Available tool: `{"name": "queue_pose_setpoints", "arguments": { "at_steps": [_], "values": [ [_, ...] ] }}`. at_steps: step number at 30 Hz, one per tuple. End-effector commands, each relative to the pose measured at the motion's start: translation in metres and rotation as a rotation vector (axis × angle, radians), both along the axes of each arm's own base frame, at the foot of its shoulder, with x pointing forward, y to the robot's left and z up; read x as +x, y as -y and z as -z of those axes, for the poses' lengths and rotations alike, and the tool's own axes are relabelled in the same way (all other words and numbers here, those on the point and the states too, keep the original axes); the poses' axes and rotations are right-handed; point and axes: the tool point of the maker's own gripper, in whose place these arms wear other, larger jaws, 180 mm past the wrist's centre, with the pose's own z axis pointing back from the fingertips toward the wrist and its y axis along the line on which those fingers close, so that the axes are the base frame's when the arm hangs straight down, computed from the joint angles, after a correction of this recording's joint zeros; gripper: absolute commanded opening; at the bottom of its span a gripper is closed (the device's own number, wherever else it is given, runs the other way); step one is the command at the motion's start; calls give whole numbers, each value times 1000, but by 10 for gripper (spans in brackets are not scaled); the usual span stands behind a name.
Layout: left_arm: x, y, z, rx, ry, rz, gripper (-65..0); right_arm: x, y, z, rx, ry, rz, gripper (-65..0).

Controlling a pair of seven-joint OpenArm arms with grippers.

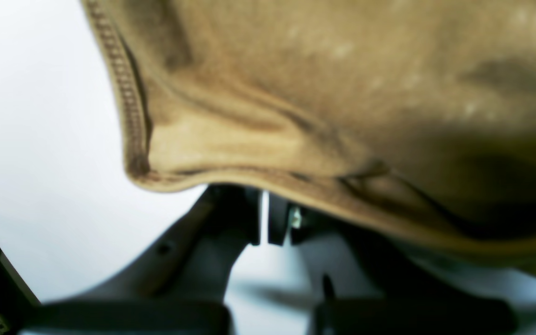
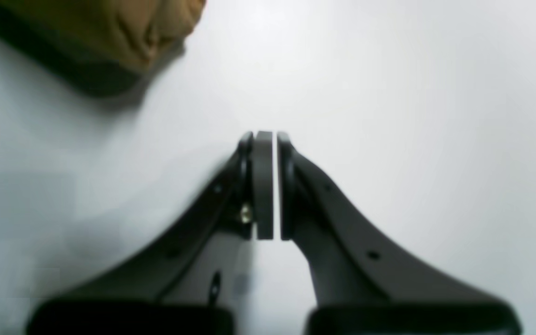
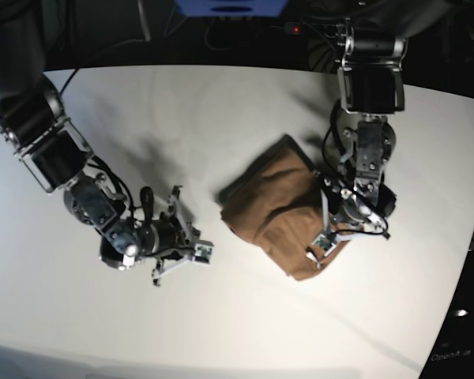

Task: Fold the T-shirt properly
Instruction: 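Grip the stack's sides with both grippers and square it up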

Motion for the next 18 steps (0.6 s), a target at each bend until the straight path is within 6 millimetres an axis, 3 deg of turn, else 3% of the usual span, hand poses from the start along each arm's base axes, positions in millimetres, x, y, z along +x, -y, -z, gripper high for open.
{"name": "queue_pose_setpoints", "arguments": {
  "at_steps": [1,11,18],
  "values": [
    [16,2,-16,-7,50,5,-627,17,-6,-18,18,49,-2,-647],
    [36,5,-35,-5,100,16,-627,12,-47,-19,57,52,-52,-647],
    [42,28,-37,-13,128,99,-627,-13,-49,5,34,-11,-50,-647]
  ]
}}
